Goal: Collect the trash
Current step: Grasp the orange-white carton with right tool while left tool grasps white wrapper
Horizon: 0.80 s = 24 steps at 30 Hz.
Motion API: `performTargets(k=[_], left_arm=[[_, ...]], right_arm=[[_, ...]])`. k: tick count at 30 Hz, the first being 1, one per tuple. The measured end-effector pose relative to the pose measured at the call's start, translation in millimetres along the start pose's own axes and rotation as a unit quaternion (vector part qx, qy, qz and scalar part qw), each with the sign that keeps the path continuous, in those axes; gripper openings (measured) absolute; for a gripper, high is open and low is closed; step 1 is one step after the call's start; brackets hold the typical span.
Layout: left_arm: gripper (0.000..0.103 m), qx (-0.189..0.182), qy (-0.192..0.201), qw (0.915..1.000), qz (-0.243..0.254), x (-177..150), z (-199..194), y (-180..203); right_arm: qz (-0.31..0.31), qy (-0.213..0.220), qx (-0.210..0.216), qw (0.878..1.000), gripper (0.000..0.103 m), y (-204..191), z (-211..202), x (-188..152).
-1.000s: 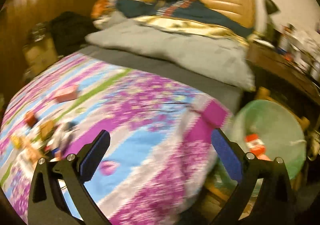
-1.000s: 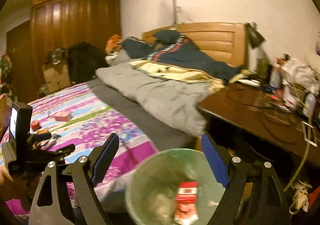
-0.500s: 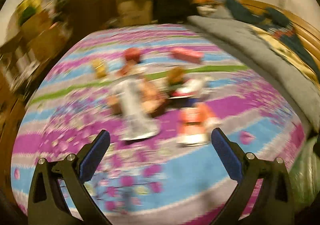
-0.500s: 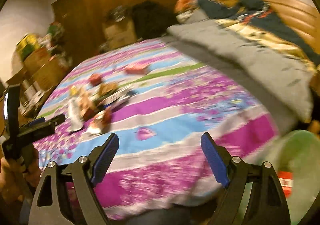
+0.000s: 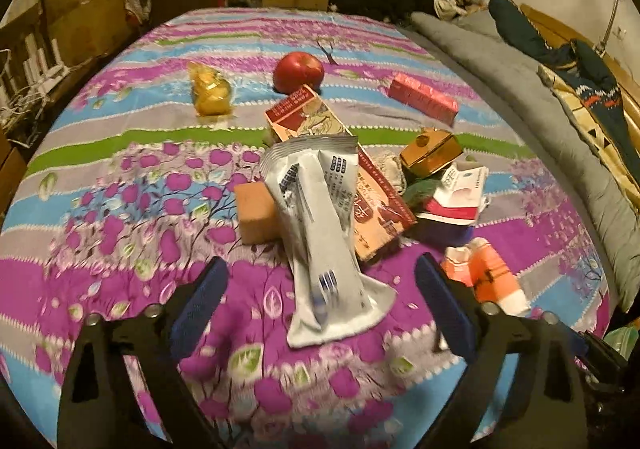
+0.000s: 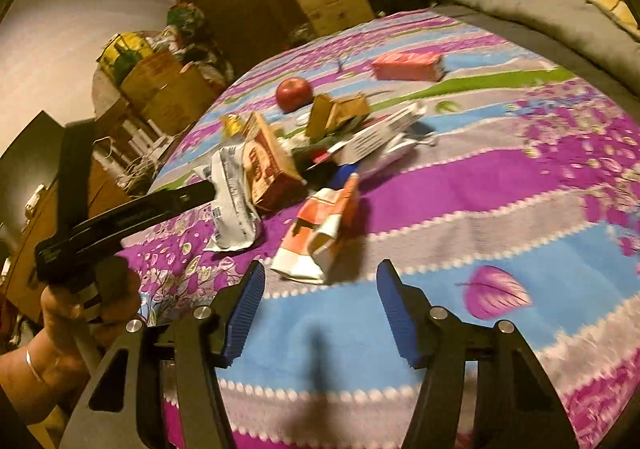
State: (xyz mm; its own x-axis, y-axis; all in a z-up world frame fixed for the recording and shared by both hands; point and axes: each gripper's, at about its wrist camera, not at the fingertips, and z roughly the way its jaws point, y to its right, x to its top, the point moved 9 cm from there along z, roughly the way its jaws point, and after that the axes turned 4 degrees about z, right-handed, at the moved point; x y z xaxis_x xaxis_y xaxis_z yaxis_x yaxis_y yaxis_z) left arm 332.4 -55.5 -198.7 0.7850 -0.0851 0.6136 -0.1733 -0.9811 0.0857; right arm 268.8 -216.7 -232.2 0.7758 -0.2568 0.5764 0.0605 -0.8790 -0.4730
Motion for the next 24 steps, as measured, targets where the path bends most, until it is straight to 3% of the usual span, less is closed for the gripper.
performTargets(k=[4,6,9,10,13,17,24], left_arm=[[0.082,-0.013,-0.012,0.9998,0.002,6.4,16.7,-4.1],[0.075,-0.035,-0.028,0.9990,-0.005,5.0,26.3,-2.3],[0.047,-0.047,-0.058,0.9971,-0.014,-3.8,41.7,-2.6],[0.041,-0.050,-0.066,0.9964,-0.019,-7.8,45.8,-5.0],[0.027,-0.065,-0.049,0.9963,-0.026,-10.2,39.0,-6.1],[0.026,-0.042,-0.030,0.9985,-0.017,-14.0,19.1,-8.3],[0.026,-0.041,-0.023,0.9986,-0.023,-37.8,-27.6,-11.6]], right_arm=[[-0.009,-0.016,0.001,1.000,0.061,-6.7,21.4,2.5],[-0.006,-0.023,-0.006,1.000,0.055,-5.8,33.2,3.8],[0.031,-0.043,-0.009,0.999,0.032,4.1,54.7,1.9],[0.047,-0.045,-0.008,0.998,0.017,9.2,59.1,0.6],[0.092,-0.034,0.001,0.995,0.010,21.3,61.2,-0.5],[0.093,-0.015,-0.002,0.996,0.010,22.0,42.4,-3.7],[0.072,0.014,0.000,0.997,0.010,4.2,-10.0,-7.9]])
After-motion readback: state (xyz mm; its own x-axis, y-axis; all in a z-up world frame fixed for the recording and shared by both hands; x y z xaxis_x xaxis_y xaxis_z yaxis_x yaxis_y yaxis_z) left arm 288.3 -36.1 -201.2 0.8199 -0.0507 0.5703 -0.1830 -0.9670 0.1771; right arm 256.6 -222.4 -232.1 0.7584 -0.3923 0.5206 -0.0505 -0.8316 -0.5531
